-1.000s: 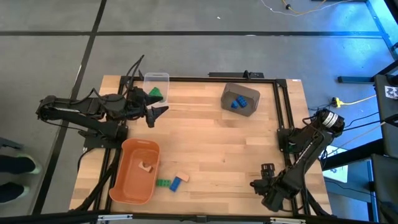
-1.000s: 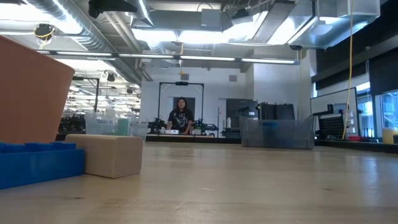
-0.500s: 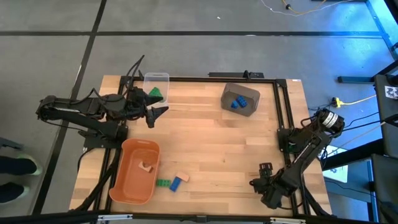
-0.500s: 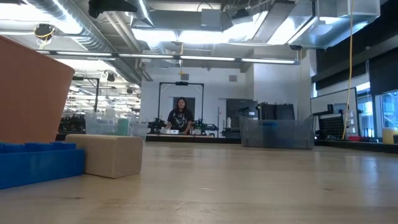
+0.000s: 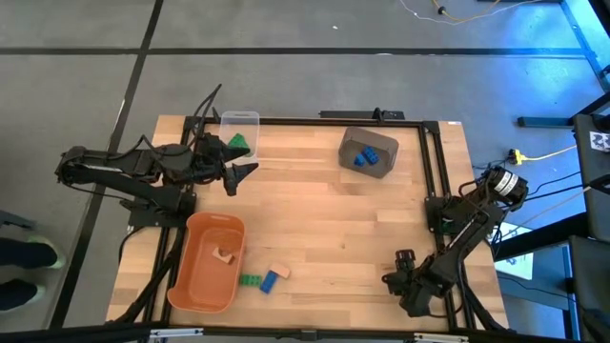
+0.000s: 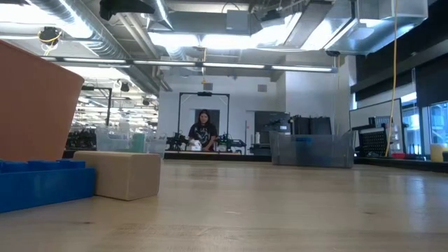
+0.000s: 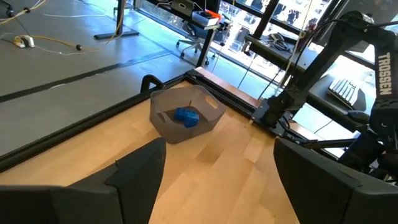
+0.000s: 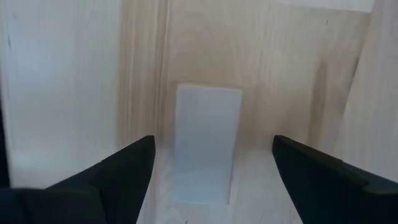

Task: Sort & place blocks by color
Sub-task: Put the right brown block into the orange bin

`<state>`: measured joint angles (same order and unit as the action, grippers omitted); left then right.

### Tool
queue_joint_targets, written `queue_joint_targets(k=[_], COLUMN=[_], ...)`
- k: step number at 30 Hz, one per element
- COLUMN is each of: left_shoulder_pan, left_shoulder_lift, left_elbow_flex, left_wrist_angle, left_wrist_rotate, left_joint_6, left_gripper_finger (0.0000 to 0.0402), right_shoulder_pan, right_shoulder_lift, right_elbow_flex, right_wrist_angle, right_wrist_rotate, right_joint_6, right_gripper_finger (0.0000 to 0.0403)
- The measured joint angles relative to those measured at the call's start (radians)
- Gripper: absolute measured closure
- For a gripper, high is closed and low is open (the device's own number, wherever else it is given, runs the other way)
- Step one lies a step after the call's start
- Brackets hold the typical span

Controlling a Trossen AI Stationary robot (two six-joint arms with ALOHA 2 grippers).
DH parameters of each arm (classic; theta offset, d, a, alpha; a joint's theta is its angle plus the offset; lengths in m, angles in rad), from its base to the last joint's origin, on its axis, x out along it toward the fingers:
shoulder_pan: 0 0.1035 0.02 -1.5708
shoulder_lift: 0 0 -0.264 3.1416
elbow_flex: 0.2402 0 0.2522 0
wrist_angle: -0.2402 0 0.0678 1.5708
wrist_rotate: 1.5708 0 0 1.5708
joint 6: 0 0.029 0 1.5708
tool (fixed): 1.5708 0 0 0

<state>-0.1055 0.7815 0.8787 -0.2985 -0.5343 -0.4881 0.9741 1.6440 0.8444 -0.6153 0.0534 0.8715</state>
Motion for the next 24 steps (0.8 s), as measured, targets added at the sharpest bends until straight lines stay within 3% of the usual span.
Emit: queue_joint_targets(k=[8,12,16,21,24], left_shoulder_pan=[0.0,0.0,0.0,0.0,0.0], left_shoulder_lift=[0.0,0.0,0.0,0.0,0.0], left_elbow_flex=[0.0,0.0,0.0,0.0,0.0], left_wrist_angle=[0.0,0.0,0.0,0.0,0.0], left_wrist_rotate=[0.0,0.0,0.0,0.0,0.0], left_joint_6=[0.0,-0.001,-0.001,-0.001,0.0], left_gripper_finger=[0.0111,0.0111,0.0111,0.0111,0.0111], right_shoulder_pan=[0.0,0.0,-0.001,-0.002,-0.012], right_shoulder_lift=[0.026,0.034,0.035,0.037,0.038], right_elbow_flex=[0.004,0.003,0.007,0.024,0.045], right_wrist_angle=[0.004,0.001,-0.013,-0.038,-0.065], right_wrist_rotate=[0.009,0.013,0.017,0.014,-0.013], right_joint_6=[0.03,0.065,0.064,0.063,0.057], right_gripper_finger=[0.0074,0.0093,0.0153,0.0269,0.0277])
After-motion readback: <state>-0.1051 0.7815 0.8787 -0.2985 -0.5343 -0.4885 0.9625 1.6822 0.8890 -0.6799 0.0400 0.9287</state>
